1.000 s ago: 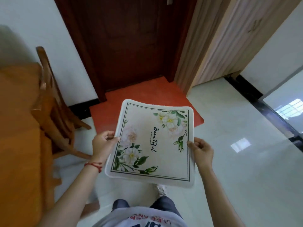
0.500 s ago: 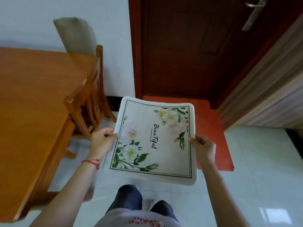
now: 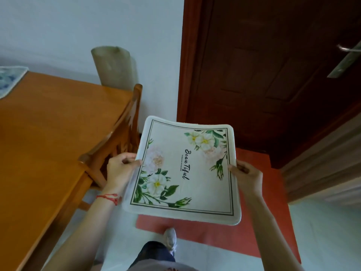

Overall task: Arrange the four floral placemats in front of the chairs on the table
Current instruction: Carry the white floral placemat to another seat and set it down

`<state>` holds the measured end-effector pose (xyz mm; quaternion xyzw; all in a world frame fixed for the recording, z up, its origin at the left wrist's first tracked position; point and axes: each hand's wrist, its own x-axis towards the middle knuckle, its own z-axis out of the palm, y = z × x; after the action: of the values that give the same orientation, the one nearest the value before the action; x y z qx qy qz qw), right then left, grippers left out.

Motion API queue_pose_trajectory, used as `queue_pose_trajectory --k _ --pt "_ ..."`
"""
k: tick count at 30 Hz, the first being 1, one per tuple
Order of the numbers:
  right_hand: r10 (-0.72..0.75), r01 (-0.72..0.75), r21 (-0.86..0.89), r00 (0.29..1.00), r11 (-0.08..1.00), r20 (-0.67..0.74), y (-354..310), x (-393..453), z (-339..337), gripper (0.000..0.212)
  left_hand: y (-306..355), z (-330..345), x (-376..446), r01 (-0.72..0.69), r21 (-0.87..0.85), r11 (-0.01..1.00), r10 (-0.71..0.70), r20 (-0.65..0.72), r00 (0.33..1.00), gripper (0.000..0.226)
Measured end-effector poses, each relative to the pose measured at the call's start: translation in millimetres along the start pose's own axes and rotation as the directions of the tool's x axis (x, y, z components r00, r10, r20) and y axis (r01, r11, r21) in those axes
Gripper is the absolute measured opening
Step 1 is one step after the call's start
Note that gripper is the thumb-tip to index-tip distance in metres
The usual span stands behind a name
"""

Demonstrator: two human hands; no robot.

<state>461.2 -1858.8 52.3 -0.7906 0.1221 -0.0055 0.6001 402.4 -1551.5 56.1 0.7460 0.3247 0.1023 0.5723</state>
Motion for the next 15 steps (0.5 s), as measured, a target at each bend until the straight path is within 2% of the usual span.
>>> queue_pose_trajectory --k 6,15 --pt "-0.043 0.042 0.032 0.998 0.999 0.035 -35.0 68.1 32.6 0.016 38.8 7.5 57.7 -0.019 -0.032 0.999 0.018 -0.026 0.999 0.016" --pt "-0.094 0.083 0.068 0.98 0.994 0.177 -75.2 156.4 79.3 0.016 72.4 13.7 112.3 0.028 -0.075 0.997 -0.038 -0.141 0.989 0.018"
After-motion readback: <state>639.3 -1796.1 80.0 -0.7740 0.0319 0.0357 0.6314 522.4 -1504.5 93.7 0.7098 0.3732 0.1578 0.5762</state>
